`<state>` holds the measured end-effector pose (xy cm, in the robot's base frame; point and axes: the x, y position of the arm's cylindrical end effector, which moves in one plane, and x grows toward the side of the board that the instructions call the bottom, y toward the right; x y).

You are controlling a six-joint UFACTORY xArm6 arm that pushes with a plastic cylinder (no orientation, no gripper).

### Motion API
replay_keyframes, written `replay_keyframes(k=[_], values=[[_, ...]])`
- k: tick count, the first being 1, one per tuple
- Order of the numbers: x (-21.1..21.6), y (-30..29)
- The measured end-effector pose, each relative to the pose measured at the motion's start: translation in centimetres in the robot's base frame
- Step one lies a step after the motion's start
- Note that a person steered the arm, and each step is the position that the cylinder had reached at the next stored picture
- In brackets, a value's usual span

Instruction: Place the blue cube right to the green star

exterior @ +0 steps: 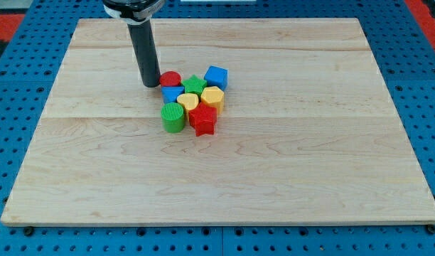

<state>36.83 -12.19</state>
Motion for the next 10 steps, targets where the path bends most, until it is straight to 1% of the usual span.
replay_keyframes(k=[1, 2, 3, 4, 5, 6, 7, 9, 10], values=[[-2.8, 0.0], [-4.0, 3.8], [-3.4, 6.2], [-3.4, 10.8], [-2.9, 12.7], [-1.6, 12.8], [-1.3, 12.8], [-1.1, 18.0], [-0.7, 18.3]])
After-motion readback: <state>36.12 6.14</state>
